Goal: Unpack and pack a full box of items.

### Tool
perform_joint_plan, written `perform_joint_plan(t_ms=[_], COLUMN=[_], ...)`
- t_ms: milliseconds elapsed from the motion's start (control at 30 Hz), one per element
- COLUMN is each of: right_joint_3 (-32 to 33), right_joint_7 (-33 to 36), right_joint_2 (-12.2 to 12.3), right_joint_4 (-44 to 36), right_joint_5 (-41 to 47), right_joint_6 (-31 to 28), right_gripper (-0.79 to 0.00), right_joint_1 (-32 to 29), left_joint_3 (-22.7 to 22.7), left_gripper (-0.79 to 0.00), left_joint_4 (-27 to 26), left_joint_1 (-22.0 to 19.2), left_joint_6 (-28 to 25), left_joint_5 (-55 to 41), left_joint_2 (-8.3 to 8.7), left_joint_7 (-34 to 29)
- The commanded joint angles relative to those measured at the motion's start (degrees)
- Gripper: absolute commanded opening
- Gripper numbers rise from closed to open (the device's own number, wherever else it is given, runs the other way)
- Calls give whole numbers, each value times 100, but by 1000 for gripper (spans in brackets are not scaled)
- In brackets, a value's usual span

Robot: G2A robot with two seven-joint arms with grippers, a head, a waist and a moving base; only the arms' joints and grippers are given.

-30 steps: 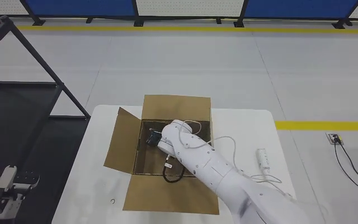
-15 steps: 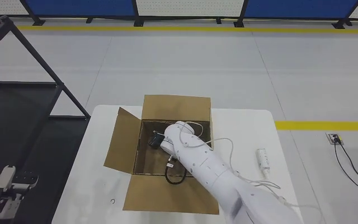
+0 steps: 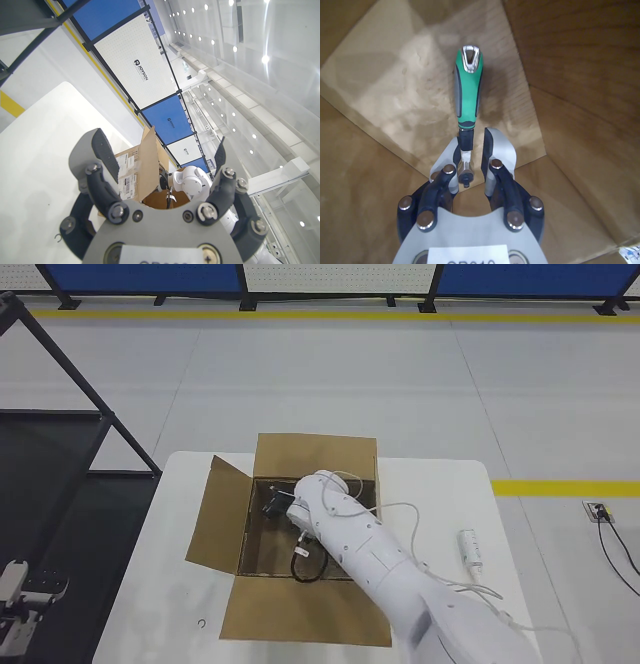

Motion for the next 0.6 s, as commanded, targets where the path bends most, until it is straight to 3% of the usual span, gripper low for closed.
perform_joint_plan(t_ms=[0,333,567], right_joint_3=[50,337,784], right_joint_7=[-58,-267,31], right_joint_2=[24,310,893], right_joint_4=[-25,-709,-2412], right_joint_5=[25,40,-351], right_joint_6=[-47,-27,560], right_gripper=[-502,-499,-480], right_joint_1=[61,126,-234], left_joint_3=[26,151,229], left_gripper=[0,0,0], left_joint_4=[-27,-136,-180], left_joint_1=[3,-34,-61], left_joint_6=[8,33,71], left_joint_5=[19,149,237], left_joint_2=[-2,-4,-3], left_joint_7=[-14,-60,-70])
